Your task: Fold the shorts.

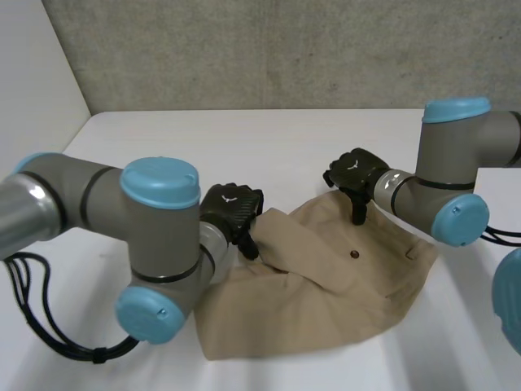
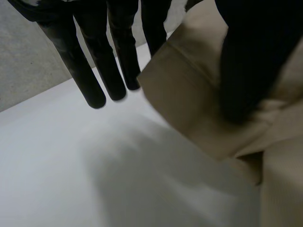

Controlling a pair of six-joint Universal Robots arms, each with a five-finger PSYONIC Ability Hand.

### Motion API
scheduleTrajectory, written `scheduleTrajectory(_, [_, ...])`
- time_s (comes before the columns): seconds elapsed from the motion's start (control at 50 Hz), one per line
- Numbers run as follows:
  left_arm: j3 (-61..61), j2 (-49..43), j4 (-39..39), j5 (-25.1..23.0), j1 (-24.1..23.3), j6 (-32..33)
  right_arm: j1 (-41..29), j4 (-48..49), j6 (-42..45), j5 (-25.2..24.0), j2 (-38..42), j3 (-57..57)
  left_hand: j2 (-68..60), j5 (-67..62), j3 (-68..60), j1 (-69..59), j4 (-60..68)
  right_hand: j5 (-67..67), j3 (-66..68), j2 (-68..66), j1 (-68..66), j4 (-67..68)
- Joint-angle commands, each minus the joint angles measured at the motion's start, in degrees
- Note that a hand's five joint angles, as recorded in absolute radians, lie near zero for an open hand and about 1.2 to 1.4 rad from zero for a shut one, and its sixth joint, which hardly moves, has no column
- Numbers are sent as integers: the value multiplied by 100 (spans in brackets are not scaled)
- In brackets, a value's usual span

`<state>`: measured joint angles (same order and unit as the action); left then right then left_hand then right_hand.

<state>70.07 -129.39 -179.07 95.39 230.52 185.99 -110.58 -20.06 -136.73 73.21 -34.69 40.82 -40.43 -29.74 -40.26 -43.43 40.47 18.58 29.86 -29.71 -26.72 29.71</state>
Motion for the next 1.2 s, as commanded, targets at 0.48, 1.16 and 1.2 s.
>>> scheduleTrajectory(0.48, [-1149, 1301, -3908, 428, 353, 2741, 10, 4238, -1892, 1293, -2075, 81, -3957, -4026, -3974, -3657, 3953, 5142, 5014, -5029, -5328, 5029])
scheduleTrajectory(1.16, [3777, 3270, -2071, 744, 142, 2161, 71, 3711, -670, -465, -3631, 5832, 2449, 2380, 2431, 2749, -2453, 5142, 5014, -5029, -5328, 5029])
scheduleTrajectory(1.2, [3725, 3454, -2106, 735, 273, 1873, 89, 3728, -714, -675, -3877, 5963, 2450, 2381, 2432, 2750, -2453, 5142, 5014, -5029, -5328, 5029])
